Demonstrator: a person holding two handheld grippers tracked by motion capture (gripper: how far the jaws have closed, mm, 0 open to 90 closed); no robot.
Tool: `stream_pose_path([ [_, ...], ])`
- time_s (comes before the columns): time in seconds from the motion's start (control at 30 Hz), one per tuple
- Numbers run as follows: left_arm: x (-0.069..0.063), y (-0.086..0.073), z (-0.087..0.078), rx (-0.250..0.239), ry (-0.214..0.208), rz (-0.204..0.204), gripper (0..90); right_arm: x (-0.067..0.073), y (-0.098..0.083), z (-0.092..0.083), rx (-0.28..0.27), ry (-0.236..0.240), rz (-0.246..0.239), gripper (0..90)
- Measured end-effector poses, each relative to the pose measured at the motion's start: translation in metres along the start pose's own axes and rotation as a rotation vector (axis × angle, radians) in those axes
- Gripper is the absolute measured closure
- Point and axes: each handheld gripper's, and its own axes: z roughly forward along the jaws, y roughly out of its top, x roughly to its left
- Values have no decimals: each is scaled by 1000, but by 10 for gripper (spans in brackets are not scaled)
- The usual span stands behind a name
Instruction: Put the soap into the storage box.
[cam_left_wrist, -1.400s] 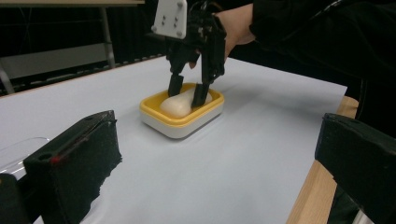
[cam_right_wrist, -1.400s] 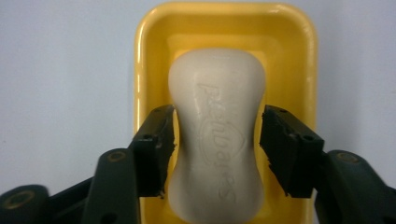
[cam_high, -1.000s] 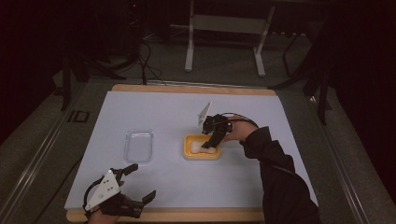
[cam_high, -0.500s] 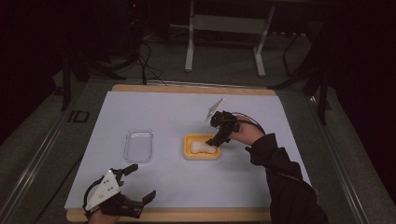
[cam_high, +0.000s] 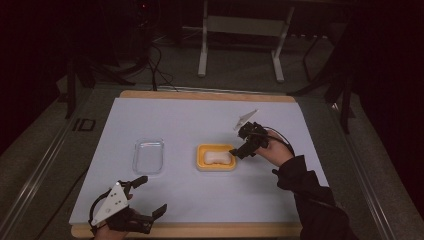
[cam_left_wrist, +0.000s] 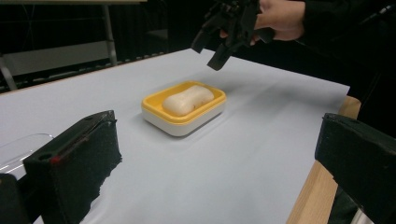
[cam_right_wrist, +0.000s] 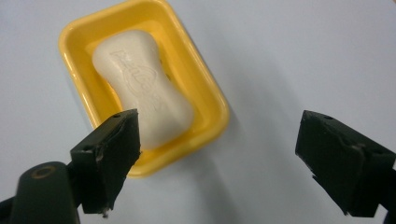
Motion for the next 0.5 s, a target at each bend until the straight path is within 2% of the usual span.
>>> stream_pose_path([
  [0.03, 0, 0, 0, 1, 0, 2, 2, 0, -6, -3, -24, -7, 34, 138],
  [0.1, 0, 0, 0, 2, -1, 3, 2, 0, -12, -6, -46, -17, 64, 138],
  [0.2, 0, 0, 0, 2, -1, 3, 2, 2, -18, -8, -52, -40, 89, 138],
  [0.23, 0, 0, 0, 2, -2, 2, 2, 3, -24, -10, -52, -58, 115, 138],
  [0.33, 0, 0, 0, 2, -3, 3, 2, 5, -31, -14, -66, -65, 152, 139],
  [0.5, 0, 0, 0, 3, -5, 1, 2, 9, -44, -21, -88, -91, 183, 140],
])
